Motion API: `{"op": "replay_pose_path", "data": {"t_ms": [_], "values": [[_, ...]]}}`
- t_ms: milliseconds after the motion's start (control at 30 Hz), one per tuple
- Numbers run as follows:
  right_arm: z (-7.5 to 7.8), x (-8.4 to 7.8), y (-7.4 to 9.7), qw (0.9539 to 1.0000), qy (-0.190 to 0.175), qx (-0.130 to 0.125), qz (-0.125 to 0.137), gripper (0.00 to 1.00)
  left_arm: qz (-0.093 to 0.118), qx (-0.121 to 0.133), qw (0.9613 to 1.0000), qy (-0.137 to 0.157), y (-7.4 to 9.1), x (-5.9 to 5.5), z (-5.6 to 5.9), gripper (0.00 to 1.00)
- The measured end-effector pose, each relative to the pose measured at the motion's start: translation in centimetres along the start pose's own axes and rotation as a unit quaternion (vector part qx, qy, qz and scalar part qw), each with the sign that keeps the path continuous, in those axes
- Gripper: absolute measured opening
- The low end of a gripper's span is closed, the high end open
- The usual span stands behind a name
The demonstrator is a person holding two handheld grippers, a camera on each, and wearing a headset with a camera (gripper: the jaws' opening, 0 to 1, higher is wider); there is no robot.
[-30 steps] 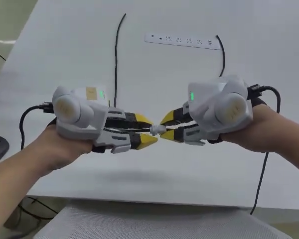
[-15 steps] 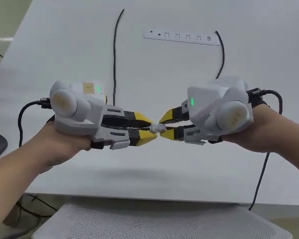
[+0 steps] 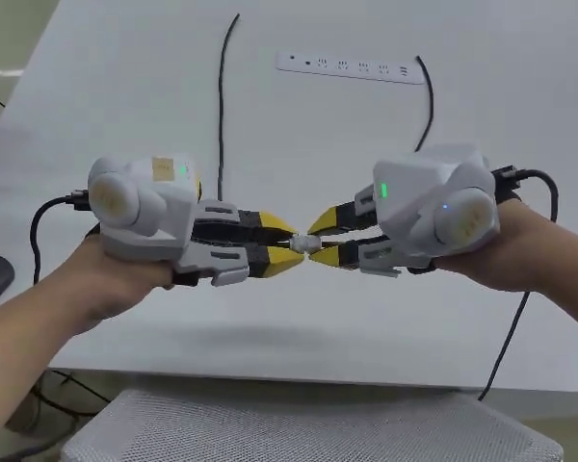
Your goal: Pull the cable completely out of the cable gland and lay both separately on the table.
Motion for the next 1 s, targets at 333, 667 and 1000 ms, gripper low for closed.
{"op": "replay_pose_path", "data": {"t_ms": [333, 667, 1000], "values": [[-0.2, -0.3, 0.2, 0.9990, -0.045, 0.001, -0.004, 0.10, -0.013, 0.006, 0.9998, -0.015, -0.2, 0.0, 0.5, 0.15], [0.3, -0.1, 1.8, 0.9659, -0.240, 0.064, 0.074, 0.17, -0.033, 0.009, 0.9958, -0.084, -0.1, -0.5, 0.7, 0.15], [0.5, -0.4, 1.8, 0.8998, -0.374, 0.143, 0.173, 0.17, -0.021, 0.000, 0.9959, -0.088, 0.0, 0.2, 1.1, 0.15]]}}
Point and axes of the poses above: the centre of the closed fingertips' face, and the gripper's own axes: y roughly backward along the fingers, z roughly to its right, x roughly out of its top, the point moved 3 cm from there along y, roughly backward along the fingers, and after that the axes turned 1 degree about y, right-handed, at the moved point
